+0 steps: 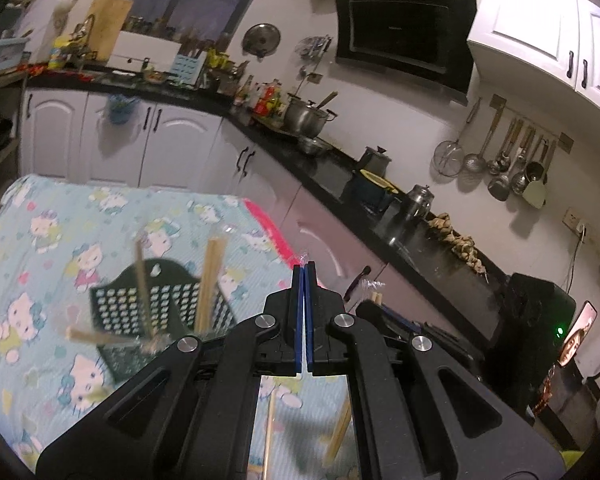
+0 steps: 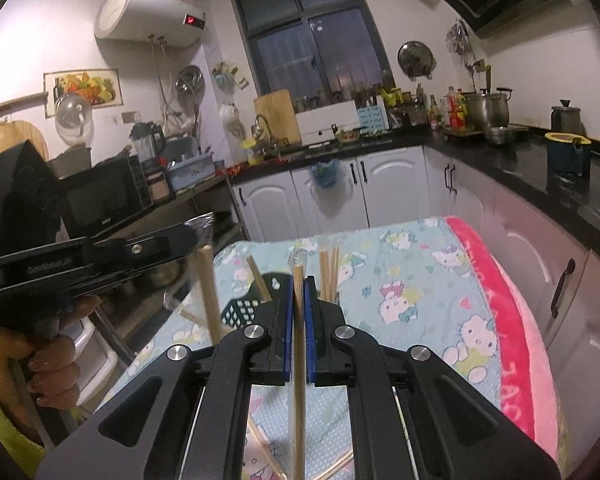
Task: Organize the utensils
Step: 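Lift the held chopsticks upright and carry them above the green caddy with both tools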
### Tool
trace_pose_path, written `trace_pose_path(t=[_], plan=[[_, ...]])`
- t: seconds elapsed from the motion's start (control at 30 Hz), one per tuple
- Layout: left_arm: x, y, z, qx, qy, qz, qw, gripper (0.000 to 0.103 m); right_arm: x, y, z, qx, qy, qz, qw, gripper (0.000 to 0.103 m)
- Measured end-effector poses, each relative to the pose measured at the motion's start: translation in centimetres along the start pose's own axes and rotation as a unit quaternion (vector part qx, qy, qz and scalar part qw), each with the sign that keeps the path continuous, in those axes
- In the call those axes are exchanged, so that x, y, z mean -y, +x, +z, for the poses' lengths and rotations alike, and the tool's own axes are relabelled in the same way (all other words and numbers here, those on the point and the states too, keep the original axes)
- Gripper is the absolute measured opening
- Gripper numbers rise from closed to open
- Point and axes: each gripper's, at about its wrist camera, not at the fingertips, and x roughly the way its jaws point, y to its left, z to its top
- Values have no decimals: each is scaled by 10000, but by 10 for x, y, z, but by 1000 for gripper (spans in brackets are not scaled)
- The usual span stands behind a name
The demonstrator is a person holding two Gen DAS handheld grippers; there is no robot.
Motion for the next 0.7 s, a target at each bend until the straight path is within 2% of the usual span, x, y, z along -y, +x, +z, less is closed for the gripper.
trace_pose_path(t=[0.3, 0.7], plan=[[13, 24, 35, 72, 171, -121, 9998, 0, 13, -5, 25, 385, 67, -119, 9992, 6], [-3, 33, 82, 410, 173, 42, 9990, 0, 12, 17, 68, 802, -129, -81, 9967, 6]])
